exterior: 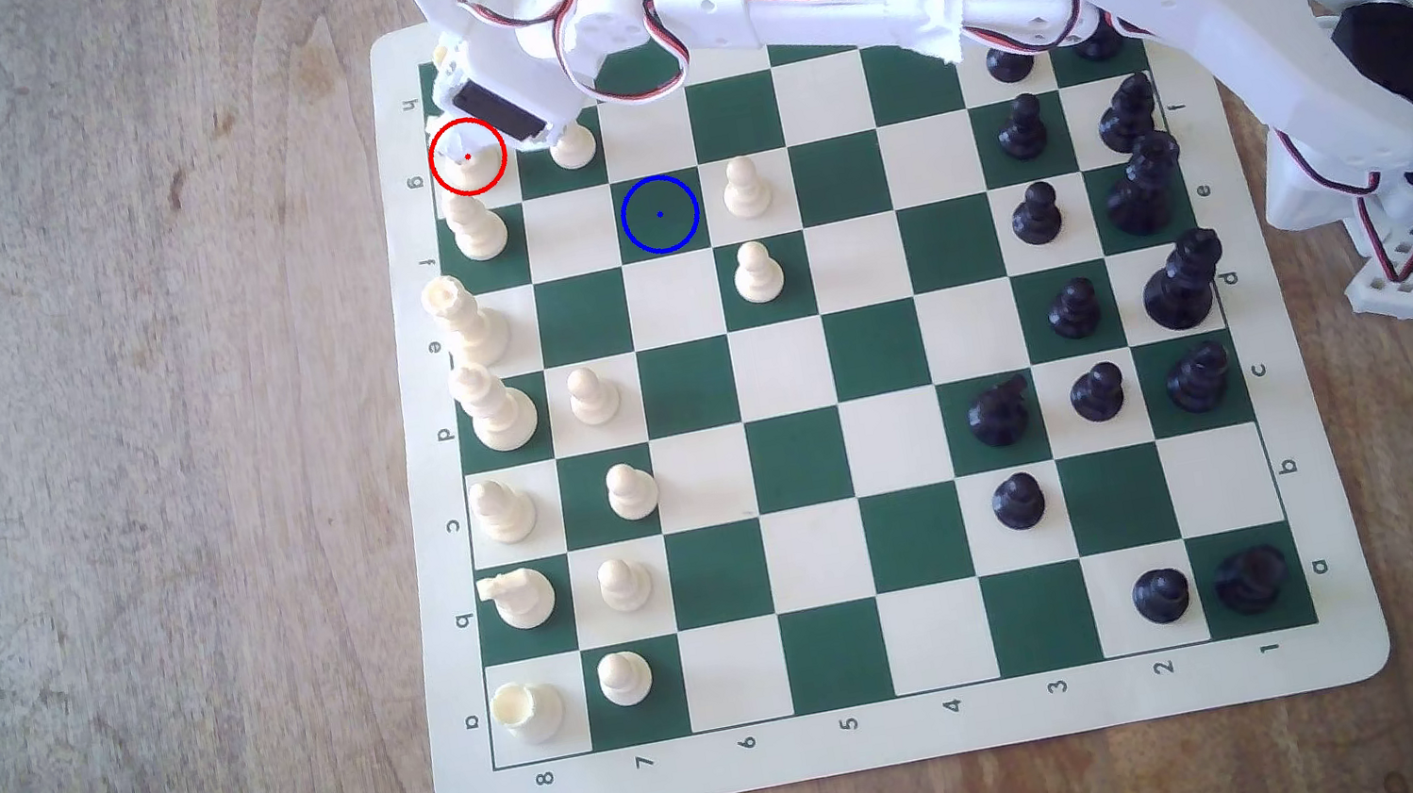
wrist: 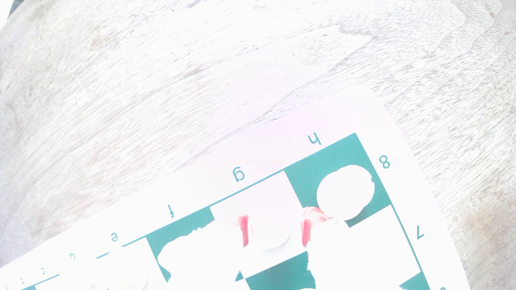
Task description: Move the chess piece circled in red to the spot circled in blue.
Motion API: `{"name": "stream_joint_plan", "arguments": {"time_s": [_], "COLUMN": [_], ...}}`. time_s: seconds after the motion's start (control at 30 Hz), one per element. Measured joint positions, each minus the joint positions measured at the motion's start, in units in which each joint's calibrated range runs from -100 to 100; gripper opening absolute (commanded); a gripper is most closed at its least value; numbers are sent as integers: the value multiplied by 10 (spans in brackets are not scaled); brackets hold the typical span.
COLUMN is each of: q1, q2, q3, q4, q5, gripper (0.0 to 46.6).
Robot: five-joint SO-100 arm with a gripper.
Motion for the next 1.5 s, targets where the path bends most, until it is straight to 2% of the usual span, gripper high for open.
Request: {"name": "stream_joint_plan", "arguments": {"time_s": [0.7,0.8,0.9,0.97,1.5], "q1": [-13,-13,-13,-13,-12], "q2": [35,39,39,39,39], "q3": [-14,-14,-14,-14,-21], "q4": [-18,-18,-18,-18,-23], "q5": [-12,-15,-15,-15,-15], "gripper": [101,86,24,4,4]}}
